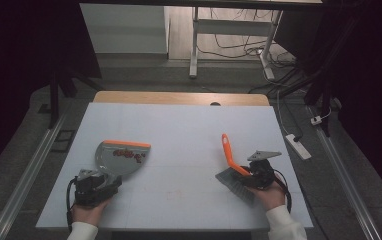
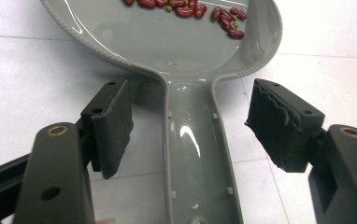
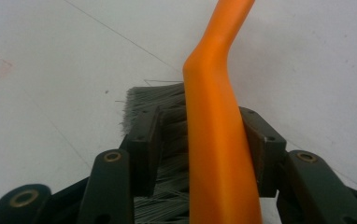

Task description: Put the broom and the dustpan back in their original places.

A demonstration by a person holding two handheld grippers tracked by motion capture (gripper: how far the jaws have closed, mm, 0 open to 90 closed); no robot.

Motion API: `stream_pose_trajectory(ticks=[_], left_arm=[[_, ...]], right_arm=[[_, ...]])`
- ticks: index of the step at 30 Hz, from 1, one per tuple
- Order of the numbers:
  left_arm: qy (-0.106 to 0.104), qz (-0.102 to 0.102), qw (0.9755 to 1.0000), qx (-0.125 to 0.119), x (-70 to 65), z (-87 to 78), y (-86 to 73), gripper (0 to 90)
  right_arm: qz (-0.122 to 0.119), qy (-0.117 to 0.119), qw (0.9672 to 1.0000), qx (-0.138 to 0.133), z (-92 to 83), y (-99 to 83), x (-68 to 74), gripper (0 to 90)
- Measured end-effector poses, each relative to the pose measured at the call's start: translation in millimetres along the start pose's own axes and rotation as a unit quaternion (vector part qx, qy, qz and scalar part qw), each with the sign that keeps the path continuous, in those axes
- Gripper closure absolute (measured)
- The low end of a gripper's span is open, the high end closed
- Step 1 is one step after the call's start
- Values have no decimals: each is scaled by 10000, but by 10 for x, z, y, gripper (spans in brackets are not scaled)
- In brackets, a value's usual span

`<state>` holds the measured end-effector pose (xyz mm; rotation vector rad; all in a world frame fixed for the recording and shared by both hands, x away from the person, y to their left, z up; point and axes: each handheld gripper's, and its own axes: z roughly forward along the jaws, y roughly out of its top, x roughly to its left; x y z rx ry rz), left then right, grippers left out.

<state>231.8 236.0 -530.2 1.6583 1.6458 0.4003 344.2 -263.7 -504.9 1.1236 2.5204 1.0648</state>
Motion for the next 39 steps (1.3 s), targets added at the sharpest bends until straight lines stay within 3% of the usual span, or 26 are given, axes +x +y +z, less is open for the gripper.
stream_pose_trajectory(ticks=[7, 16, 26, 31, 33, 39], left_arm=[[-41, -1, 10000, -7, 15, -15, 4, 313], [-58, 42, 9999, -78, 14, -82, 25, 310], [45, 612, 9980, -138, -25, -187, 60, 336], [-215, 936, 9953, -96, -46, -202, 91, 345], [-399, 1072, 9934, -84, -61, -192, 109, 352], [-638, 1524, 9862, 69, -123, -102, 183, 353]], right_arm=[[214, -41, 9997, 107, 40, -21, -72, 469], [-33, -460, 9987, 230, 45, -24, -36, 440], [-306, -627, 9975, -141, -73, -14, 29, 451], [-468, -438, 9976, -262, -104, -19, 83, 468], [-560, -346, 9973, -312, -115, -22, 103, 469], [-772, -176, 9960, -409, -136, -26, 198, 469]])
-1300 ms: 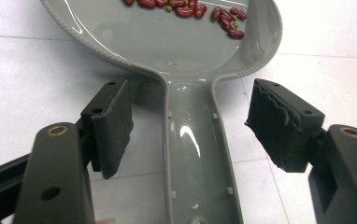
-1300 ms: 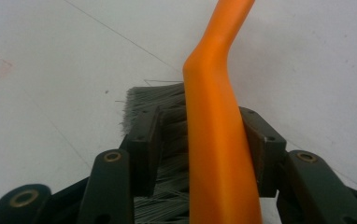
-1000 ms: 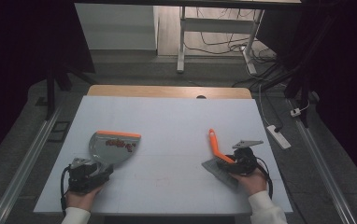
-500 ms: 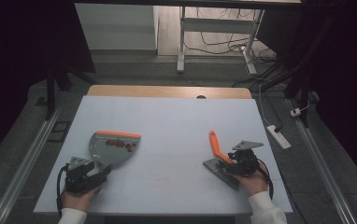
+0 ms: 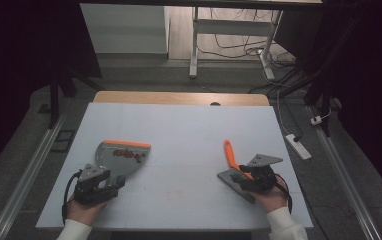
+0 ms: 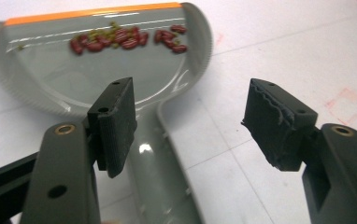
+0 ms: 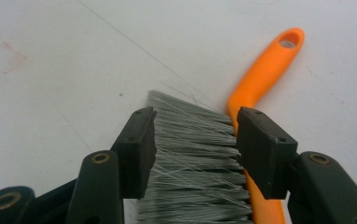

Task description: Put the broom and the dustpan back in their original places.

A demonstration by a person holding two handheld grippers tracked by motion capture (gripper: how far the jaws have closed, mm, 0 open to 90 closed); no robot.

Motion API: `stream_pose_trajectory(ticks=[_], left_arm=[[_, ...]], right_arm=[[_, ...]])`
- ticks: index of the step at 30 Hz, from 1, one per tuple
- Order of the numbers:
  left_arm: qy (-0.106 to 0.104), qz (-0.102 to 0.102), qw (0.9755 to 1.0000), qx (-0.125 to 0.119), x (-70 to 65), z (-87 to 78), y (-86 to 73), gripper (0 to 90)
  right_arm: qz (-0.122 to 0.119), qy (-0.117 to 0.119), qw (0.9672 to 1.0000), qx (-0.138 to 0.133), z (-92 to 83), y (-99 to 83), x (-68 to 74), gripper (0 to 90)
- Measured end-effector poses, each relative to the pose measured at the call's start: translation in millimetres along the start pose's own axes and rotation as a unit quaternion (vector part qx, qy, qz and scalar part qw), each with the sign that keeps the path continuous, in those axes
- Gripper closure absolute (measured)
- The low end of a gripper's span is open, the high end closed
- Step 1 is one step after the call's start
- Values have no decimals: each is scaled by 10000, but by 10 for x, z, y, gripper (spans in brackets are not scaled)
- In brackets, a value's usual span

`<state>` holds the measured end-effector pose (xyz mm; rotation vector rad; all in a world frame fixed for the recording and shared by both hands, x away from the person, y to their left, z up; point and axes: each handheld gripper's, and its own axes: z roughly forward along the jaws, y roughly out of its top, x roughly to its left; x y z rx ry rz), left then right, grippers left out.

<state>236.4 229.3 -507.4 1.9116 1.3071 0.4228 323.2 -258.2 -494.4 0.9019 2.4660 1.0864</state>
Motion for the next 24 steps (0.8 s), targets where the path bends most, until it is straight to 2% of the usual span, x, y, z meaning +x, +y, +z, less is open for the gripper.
stream_pose_trajectory(ticks=[2, 10, 16, 24], left_arm=[[-98, 159, 9998, 54, 6, 46, 40, 351], [-379, 468, 9980, 204, 42, 181, 138, 349], [-537, 733, 9956, 237, -20, 159, 105, 349], [-593, 789, 9948, 251, -52, 154, 73, 349]], right_arm=[[-35, 75, 10000, -27, -2, 3, 25, 469], [-157, 254, 9995, -123, 12, 0, 133, 473], [-257, 350, 9990, -91, 58, -4, 205, 472], [-203, 406, 9988, -176, 46, -24, 204, 472]])
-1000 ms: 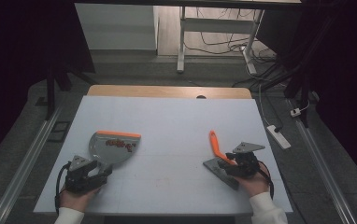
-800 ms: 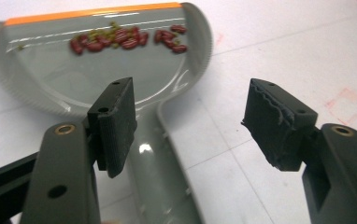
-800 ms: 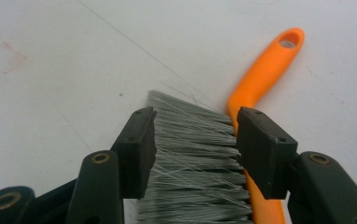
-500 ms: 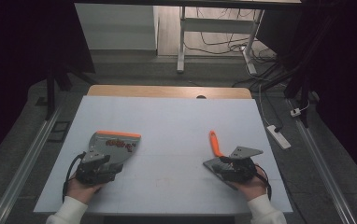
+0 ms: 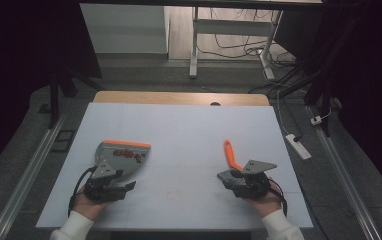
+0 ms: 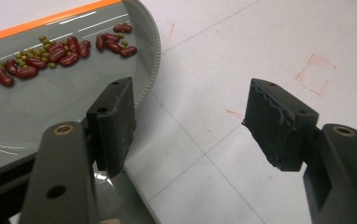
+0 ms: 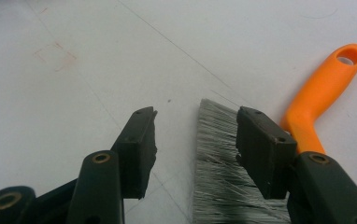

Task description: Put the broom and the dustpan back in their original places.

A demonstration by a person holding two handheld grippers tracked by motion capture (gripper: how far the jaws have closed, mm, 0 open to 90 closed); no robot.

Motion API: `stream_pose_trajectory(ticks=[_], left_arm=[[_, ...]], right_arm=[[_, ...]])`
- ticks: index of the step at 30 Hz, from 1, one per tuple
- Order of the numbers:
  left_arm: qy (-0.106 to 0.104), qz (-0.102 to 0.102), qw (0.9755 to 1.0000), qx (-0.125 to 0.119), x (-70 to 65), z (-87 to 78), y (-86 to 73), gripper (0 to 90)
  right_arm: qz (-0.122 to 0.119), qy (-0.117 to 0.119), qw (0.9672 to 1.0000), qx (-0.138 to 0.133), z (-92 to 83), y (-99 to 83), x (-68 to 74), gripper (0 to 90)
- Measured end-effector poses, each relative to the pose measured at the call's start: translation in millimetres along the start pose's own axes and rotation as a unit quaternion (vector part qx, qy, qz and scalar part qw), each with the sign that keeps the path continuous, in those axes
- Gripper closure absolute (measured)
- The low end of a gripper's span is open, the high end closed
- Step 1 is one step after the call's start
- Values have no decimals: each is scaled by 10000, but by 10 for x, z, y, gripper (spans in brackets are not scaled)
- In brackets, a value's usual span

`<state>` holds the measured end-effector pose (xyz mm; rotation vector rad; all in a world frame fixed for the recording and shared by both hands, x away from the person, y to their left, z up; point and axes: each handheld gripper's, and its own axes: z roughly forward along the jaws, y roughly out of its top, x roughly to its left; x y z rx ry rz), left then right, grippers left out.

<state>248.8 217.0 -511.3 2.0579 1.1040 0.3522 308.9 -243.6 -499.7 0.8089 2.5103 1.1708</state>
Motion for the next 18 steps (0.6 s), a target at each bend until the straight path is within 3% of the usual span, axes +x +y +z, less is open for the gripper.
stream_pose_trajectory(ticks=[18], left_arm=[[49, -96, 9999, 20, 15, 15, -16, 342]], right_arm=[[-58, 58, 9999, -77, -16, 3, 15, 469]])
